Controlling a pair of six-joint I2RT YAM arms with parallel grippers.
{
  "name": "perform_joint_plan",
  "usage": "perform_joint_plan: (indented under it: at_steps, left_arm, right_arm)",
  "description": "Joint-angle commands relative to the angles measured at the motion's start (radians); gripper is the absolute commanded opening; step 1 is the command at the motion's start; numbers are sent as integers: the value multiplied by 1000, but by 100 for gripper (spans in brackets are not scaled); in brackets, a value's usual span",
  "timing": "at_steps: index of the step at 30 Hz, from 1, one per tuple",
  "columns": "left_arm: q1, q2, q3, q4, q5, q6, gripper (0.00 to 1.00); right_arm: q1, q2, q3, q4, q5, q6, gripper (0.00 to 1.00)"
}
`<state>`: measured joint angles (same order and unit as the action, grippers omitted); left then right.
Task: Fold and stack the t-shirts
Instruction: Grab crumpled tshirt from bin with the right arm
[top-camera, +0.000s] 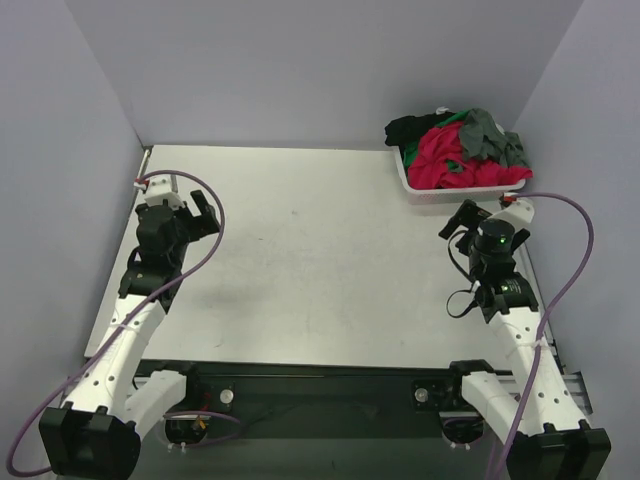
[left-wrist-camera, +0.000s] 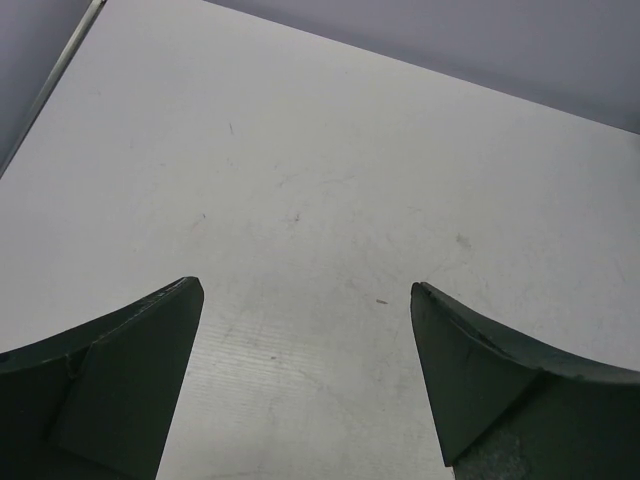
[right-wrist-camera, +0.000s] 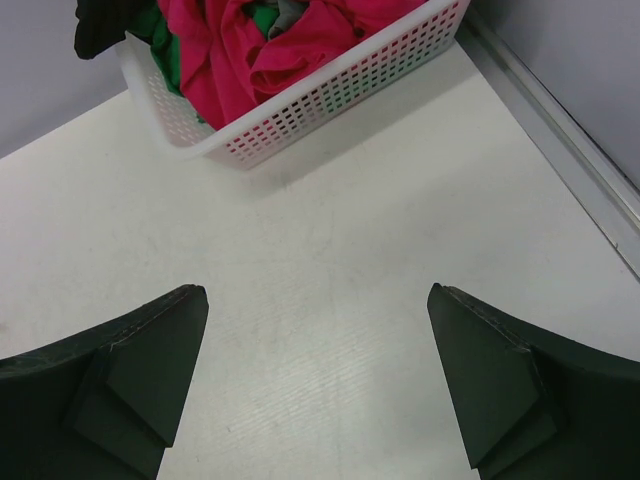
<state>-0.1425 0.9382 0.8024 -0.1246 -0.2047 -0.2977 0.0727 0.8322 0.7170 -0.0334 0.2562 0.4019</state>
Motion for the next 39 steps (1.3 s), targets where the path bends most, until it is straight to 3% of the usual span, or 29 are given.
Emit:
perform_joint_plan:
  at_steps: [1, 7, 12, 20, 25, 33, 39]
  left_arm:
    - [1, -22, -2, 40, -15, 15, 97]
    - [1, -85, -68, 111, 74, 43, 97]
    - [3, -44, -52, 126, 93, 48, 97]
    - [1, 20, -29, 89, 88, 46, 97]
    - [3, 4, -42, 106, 117, 40, 97]
    - [3, -12, -45, 108, 126, 37, 97]
    - [3, -19, -51, 111, 134, 32, 97]
  right_arm:
    - [4, 5, 41, 12, -12, -18, 100]
    - [19, 21, 50, 24, -46, -80, 99]
    - [114, 142, 216, 21, 41, -138, 99]
    - [99, 640, 735, -161, 0, -143, 98]
    - [-17, 948, 1039, -235, -202, -84, 92]
    - [-54, 1330, 1387, -290, -301, -92, 89]
    - [-70, 1475, 1535, -301, -293, -78, 87]
